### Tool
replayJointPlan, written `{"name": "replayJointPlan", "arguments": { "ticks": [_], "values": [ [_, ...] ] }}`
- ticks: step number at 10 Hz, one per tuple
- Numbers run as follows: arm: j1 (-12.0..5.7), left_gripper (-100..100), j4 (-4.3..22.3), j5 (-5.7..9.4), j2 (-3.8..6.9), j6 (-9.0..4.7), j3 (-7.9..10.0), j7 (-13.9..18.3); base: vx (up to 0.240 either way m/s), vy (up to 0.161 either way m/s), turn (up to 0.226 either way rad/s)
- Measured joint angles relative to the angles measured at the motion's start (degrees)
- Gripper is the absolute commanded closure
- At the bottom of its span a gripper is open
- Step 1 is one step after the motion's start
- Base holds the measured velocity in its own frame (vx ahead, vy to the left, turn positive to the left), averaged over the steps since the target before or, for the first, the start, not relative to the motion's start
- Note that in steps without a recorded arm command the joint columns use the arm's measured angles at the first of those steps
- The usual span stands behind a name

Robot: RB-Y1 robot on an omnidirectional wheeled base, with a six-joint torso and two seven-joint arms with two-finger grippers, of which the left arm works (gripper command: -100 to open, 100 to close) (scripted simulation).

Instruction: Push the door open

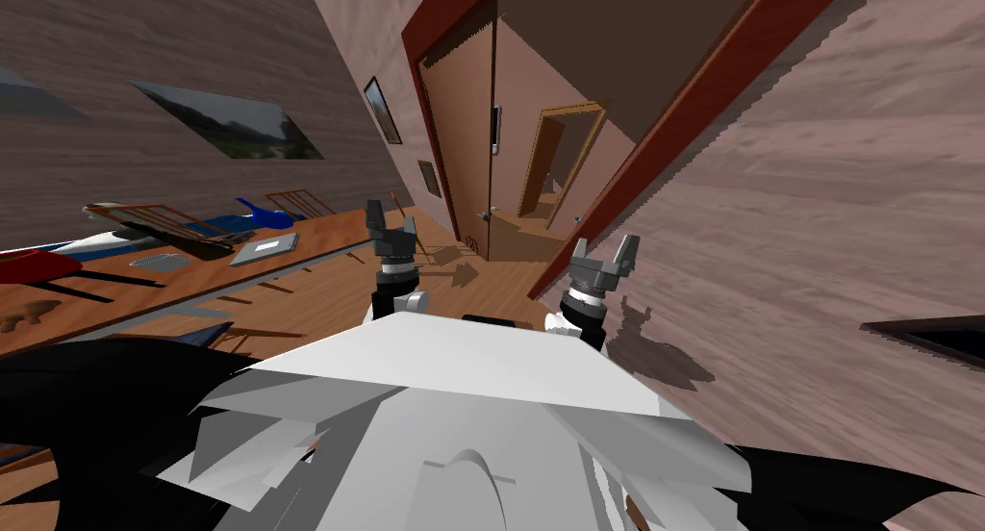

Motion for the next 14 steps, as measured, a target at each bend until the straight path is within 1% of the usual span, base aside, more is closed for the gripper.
{"name": "replayJointPlan", "arguments": {
  "ticks": [2,3,5,6,7,8,9,10,11,14],
  "values": [
    [-1.06,-100,2.0,-0.23,0.73,0.02,-0.45,0.3,0.121,0.052,-0.021],
    [-1.13,-100,3.1,-0.41,1.04,-0.28,-0.91,0.6,0.094,0.049,-0.012],
    [-1.62,-100,4.9,-0.52,1.61,-0.77,-1.22,1.0,0.072,0.040,-0.007],
    [-2.17,-100,5.8,-0.52,1.94,-0.89,-1.21,1.2,0.126,0.061,-0.017],
    [-2.51,-100,7.3,-0.82,2.06,-1.26,-1.81,1.3,0.129,0.050,-0.019],
    [-3.22,-100,8.6,-0.97,2.32,-1.42,-2.06,1.4,0.128,0.055,-0.017],
    [-4.19,-100,10.8,-1.07,2.76,-1.82,-2.22,1.7,0.158,0.079,-0.024],
    [-4.67,-100,12.2,-1.39,3.01,-1.85,-2.94,2.0,0.169,0.087,-0.021],
    [-5.30,-100,13.7,-1.50,3.38,-1.96,-3.22,2.4,0.130,0.053,-0.017],
    [-6.45,-100,17.5,-1.97,3.93,-2.87,-4.24,3.0,0.098,0.041,-0.013]
  ]
}}
